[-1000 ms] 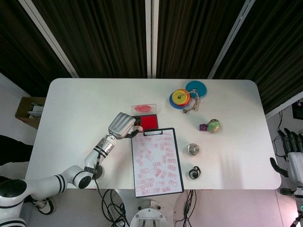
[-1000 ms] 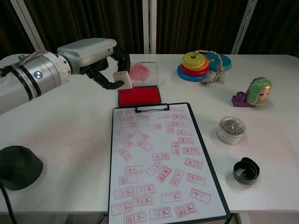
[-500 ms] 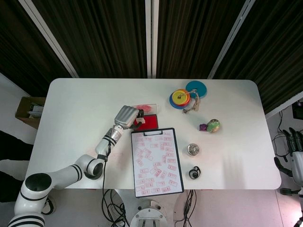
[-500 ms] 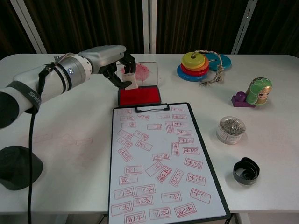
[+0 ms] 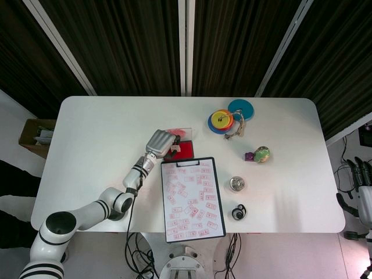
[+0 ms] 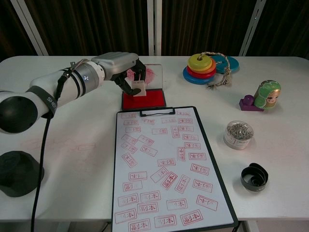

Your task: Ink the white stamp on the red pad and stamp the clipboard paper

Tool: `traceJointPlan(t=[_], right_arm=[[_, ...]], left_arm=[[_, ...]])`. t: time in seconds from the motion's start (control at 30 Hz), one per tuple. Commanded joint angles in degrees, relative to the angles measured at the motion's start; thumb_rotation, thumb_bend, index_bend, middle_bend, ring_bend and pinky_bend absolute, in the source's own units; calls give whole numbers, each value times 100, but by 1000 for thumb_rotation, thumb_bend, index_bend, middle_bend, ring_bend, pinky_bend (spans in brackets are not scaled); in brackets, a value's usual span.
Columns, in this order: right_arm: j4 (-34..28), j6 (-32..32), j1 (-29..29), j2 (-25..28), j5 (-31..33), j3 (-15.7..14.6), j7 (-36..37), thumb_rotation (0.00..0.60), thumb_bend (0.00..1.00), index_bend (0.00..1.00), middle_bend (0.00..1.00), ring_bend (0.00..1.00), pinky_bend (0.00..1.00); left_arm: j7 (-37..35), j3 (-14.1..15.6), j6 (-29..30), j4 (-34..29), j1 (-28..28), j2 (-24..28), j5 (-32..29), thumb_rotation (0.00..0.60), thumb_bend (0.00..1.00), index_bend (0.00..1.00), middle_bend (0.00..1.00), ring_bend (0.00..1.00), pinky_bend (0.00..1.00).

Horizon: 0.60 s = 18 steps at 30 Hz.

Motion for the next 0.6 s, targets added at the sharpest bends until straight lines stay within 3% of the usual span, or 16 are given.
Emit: traceJointPlan(t=[0.03, 0.6], right_arm=[[32, -16, 1, -18, -1, -8, 22, 600, 222, 0, 0, 0, 0], [199, -47, 15, -121, -35, -31, 102, 600, 222, 0, 0, 0, 0]], left_arm=[[23, 34, -41, 52, -3, -29, -39, 600, 382, 657, 653, 1000, 1000], [-105, 111, -34, 493, -12, -318, -110, 600, 391, 680, 676, 1000, 1000]])
